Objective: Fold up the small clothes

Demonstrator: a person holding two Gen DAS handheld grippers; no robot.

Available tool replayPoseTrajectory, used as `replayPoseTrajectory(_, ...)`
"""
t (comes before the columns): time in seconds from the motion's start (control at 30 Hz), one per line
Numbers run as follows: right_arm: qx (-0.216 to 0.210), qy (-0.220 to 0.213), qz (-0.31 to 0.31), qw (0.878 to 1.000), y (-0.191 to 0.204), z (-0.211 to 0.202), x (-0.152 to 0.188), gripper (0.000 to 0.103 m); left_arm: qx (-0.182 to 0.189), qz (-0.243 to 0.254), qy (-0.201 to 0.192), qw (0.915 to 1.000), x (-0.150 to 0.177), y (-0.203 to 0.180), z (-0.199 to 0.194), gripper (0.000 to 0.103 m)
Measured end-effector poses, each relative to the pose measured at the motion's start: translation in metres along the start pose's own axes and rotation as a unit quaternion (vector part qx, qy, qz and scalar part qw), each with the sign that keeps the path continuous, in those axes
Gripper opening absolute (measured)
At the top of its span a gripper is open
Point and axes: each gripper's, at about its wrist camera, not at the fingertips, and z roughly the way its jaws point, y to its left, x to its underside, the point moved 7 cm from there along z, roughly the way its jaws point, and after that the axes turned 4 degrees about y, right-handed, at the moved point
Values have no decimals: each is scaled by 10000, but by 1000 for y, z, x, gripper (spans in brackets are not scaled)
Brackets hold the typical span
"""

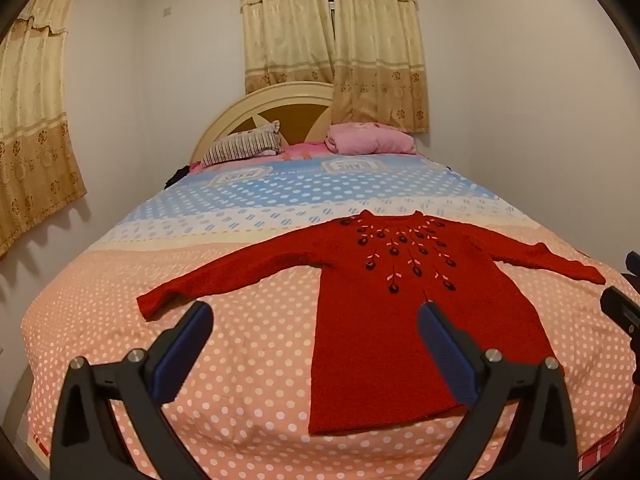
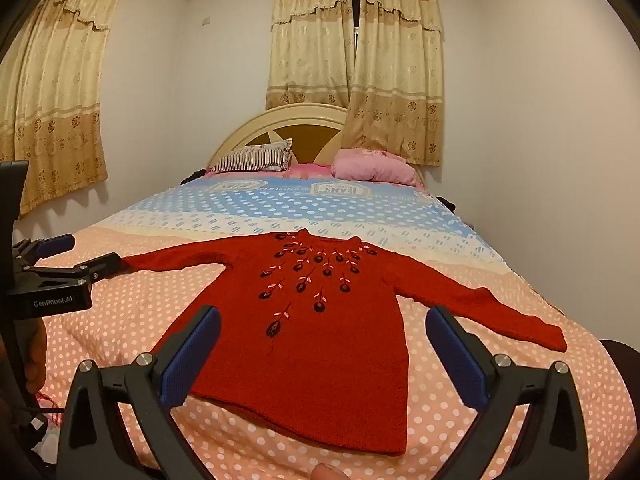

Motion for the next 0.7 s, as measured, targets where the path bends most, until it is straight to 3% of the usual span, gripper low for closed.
replayPoseTrajectory(0.7, -20, 44, -37, 10000, 1, 4, 2, 102, -34, -13, -23, 10000, -2, 3, 1, 103)
